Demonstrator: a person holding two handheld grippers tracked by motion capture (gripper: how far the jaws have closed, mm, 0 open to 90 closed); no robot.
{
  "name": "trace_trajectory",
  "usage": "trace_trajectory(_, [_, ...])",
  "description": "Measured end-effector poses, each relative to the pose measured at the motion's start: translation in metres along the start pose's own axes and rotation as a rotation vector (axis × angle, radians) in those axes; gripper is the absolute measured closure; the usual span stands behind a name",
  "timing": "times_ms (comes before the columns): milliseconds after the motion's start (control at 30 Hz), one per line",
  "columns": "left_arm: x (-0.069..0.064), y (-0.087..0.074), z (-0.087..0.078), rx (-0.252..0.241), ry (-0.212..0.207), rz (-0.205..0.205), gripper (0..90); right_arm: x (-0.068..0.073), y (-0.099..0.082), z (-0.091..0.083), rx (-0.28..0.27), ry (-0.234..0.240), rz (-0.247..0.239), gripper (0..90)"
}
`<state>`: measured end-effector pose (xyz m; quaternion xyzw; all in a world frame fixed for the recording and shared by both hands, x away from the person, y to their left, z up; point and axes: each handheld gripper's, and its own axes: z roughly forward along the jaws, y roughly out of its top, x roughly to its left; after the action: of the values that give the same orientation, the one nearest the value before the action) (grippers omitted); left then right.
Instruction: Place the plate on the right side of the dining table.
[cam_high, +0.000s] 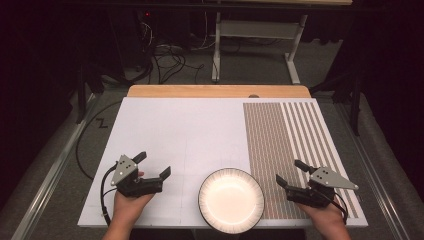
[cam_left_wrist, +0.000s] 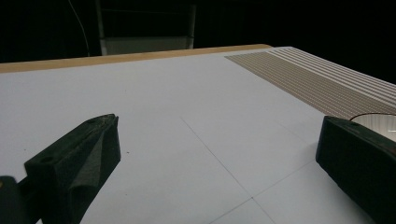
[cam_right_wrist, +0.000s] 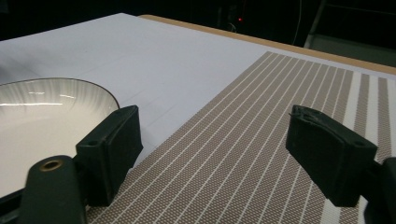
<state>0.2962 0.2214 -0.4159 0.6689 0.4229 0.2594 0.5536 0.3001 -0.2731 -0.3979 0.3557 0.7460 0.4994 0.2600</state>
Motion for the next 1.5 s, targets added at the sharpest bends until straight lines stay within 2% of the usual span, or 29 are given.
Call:
trace_trajectory(200, [-0.003,0.0,0.001,0.002,-0.009,0.007,0.7,0.005,0.001,0.001,0.012,0.051,-0.027,34.1])
trace_trajectory(333, [-0.003,0.0,0.001,-0.001,-0.013,0.006,0.7,0.006,0.002,0.0,0.015,0.075,-0.023,40.5])
trace_trajectory(467, [-0.004,0.001,0.0,-0.009,-0.018,0.002,0.8,0.007,0.003,0.0,0.023,0.108,-0.024,51.5])
trace_trajectory(667, [-0.007,0.001,0.0,-0.015,-0.028,0.005,0.9,0.009,0.003,0.002,0.066,0.164,-0.047,66.4])
trace_trajectory(800, [-0.009,0.001,0.001,-0.018,-0.037,0.008,1.0,0.011,0.003,0.002,0.109,0.209,-0.026,75.4])
trace_trajectory(1000, [-0.013,0.001,0.002,-0.014,-0.048,0.021,1.0,0.018,0.001,-0.001,0.144,0.255,-0.056,86.0])
trace_trajectory(1100, [-0.014,0.001,0.002,-0.016,-0.05,0.023,1.0,0.02,0.002,-0.001,0.155,0.275,-0.06,89.7])
trace_trajectory(1300, [-0.013,0.001,0.002,-0.008,-0.046,0.015,1.3,0.023,0.001,0.001,0.188,0.309,-0.095,90.0])
trace_trajectory(1500, [-0.013,0.001,0.002,-0.02,-0.051,0.019,1.3,0.027,0.002,0.004,0.221,0.327,-0.117,90.0])
